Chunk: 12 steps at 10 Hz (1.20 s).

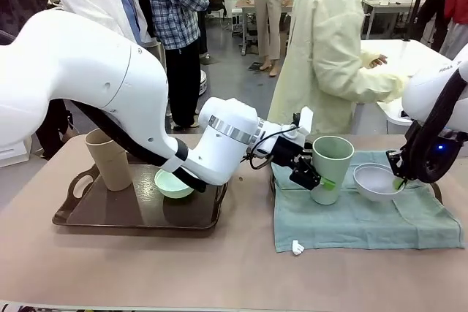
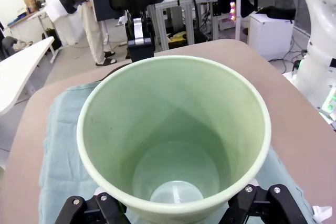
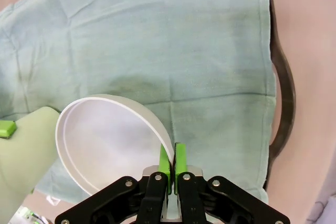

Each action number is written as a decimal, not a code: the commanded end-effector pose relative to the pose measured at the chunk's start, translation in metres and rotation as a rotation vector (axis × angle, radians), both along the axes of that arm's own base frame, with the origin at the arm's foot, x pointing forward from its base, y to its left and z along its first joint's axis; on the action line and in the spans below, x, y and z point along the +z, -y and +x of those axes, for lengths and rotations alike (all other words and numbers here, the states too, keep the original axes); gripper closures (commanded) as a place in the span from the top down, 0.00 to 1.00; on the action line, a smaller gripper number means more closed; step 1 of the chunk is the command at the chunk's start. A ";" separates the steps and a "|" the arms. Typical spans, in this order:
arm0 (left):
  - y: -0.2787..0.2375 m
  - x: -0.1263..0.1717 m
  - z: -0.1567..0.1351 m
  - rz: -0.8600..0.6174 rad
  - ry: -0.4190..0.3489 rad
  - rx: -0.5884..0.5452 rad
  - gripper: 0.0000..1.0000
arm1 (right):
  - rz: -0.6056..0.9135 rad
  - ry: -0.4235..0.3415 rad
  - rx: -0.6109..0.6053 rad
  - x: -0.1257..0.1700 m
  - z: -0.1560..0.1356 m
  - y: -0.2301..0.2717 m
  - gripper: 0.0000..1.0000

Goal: Set up a tray with a mat and arrange the tableware.
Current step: Place the Picnic Bowl and Reusable plastic cup back onto the Handle tray in front of the human's position.

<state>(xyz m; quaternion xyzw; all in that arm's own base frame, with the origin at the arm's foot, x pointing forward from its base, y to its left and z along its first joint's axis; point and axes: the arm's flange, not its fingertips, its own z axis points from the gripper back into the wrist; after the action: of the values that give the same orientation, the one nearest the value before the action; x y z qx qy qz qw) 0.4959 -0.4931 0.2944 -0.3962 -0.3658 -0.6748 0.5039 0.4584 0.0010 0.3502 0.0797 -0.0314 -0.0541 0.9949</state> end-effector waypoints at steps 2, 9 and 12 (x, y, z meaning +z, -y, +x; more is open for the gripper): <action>0.002 0.002 0.002 -0.011 0.020 -0.018 0.85 | 0.038 -0.015 -0.002 -0.022 0.005 0.005 0.04; -0.013 0.007 0.008 0.045 -0.064 0.064 1.00 | 0.008 -0.010 -0.014 0.014 -0.008 0.013 1.00; -0.037 0.004 0.012 0.141 -0.189 0.164 1.00 | -0.006 -0.022 -0.020 0.045 -0.026 0.031 1.00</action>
<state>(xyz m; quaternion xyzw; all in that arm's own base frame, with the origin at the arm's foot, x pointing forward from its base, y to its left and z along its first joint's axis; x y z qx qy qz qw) 0.5149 -0.4646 0.2911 -0.3986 -0.3294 -0.6205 0.5896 0.4427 -0.0244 0.3874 0.0807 -0.0279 -0.0596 0.9946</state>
